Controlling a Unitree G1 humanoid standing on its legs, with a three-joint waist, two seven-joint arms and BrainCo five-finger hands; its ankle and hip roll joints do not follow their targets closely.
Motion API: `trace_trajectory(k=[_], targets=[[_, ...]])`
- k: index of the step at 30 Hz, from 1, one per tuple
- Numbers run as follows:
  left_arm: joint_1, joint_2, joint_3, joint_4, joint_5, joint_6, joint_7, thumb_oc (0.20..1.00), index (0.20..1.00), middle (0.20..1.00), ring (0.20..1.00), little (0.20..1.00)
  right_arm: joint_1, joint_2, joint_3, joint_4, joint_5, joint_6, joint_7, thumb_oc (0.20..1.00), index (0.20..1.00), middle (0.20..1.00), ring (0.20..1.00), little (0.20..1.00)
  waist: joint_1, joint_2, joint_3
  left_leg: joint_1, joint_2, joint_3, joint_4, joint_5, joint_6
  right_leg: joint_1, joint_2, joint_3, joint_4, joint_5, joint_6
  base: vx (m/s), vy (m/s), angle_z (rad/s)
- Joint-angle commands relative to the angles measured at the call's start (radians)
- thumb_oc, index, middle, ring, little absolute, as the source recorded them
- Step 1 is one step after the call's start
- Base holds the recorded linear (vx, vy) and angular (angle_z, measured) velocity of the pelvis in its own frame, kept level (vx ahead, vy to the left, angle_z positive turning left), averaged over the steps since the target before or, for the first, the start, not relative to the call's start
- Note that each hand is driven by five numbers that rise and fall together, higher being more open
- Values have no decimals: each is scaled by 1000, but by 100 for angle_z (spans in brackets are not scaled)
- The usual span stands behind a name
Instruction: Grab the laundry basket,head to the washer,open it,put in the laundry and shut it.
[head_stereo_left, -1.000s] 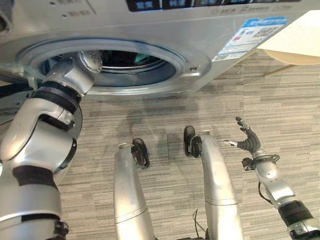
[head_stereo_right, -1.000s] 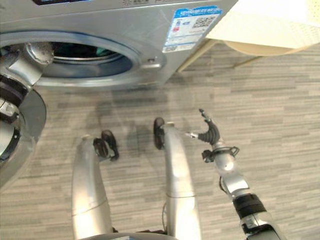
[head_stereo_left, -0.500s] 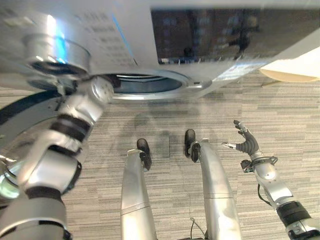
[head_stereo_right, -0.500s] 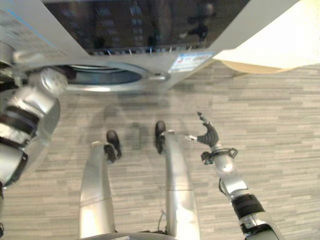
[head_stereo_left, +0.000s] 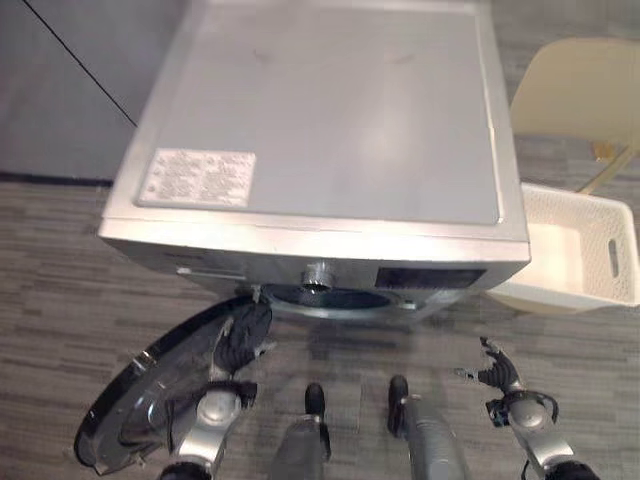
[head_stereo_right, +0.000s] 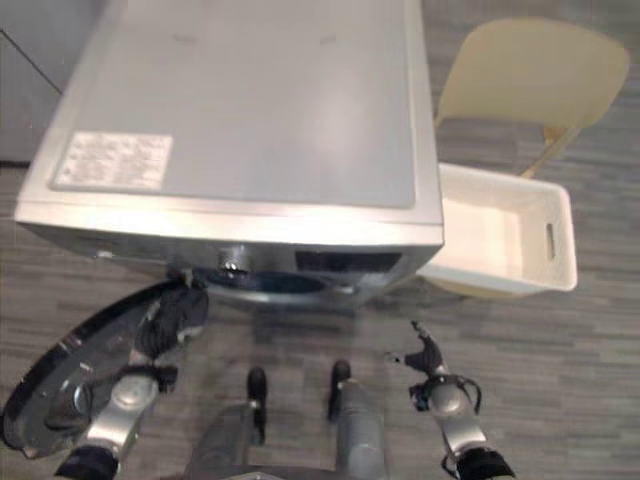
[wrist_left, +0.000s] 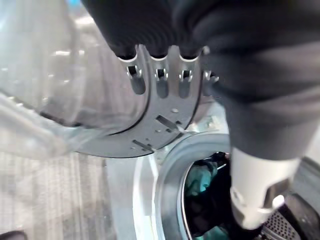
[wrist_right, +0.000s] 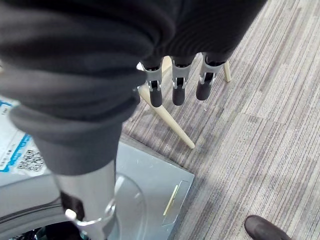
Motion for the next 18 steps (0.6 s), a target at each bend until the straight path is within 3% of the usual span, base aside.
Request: trace_trajectory(k=[1, 6, 9, 15, 16, 17, 18], targets=[[-20, 9, 22, 14, -14, -22, -23, 1000, 1000, 1000, 1000, 1000, 7, -15, -11, 18, -19, -18, 9, 1000, 1000, 1000, 1000, 1000, 3, -18, -27, -25, -29, 1, -39, 38, 26, 100, 11, -8, -234, 131, 76, 182, 37, -8], [62, -21, 55, 114, -2, -10, -52, 1000, 1000, 1000, 1000, 1000, 29, 3, -19, 80, -15, -15, 25, 1000, 1000, 1000, 1000, 1000, 22, -20, -105, 162, -47, 13, -171, 46, 29, 283, 15, -9, -366, 152, 94, 190, 73, -3], [70, -25, 49, 120, 0, -7, -56, 1000, 1000, 1000, 1000, 1000, 30, 11, -20, 80, -11, -14, 25, 1000, 1000, 1000, 1000, 1000, 27, -25, -106, 180, -52, 15, -170, 38, 32, 302, 10, -5, -376, 157, 98, 74, 88, 2], [43, 15, 40, 95, 13, -15, -32, 1000, 1000, 1000, 1000, 1000, 0, 13, 3, 47, -19, -3, 0, 1000, 1000, 1000, 1000, 1000, 33, -46, -77, 106, -47, 59, -173, 56, 44, 190, 1, 45, -378, 248, 148, -174, 69, -31], [29, 28, 36, 91, 18, -15, -29, 1000, 1000, 1000, 1000, 1000, 1, 18, 3, 35, -15, -3, -2, 1000, 1000, 1000, 1000, 1000, 31, -46, -71, 73, -37, 50, -168, 67, 47, 161, 11, 66, -344, 228, 154, -408, -16, -30], [-12, 48, 28, 81, 23, -18, -15, 1000, 1000, 1000, 1000, 1000, 2, 21, 5, 28, 0, -8, -4, 1000, 1000, 1000, 1000, 1000, 25, -36, -55, 14, -22, 41, -162, 100, 51, 129, 57, 133, -225, 177, 155, -285, -1, -9], [-13, 48, 28, 81, 23, -18, -15, 1000, 1000, 1000, 1000, 1000, 2, 21, 5, 28, 0, -8, -4, 1000, 1000, 1000, 1000, 1000, 25, -37, -57, 10, -22, 42, -160, 99, 51, 123, 56, 133, -218, 173, 155, -290, 16, 7]])
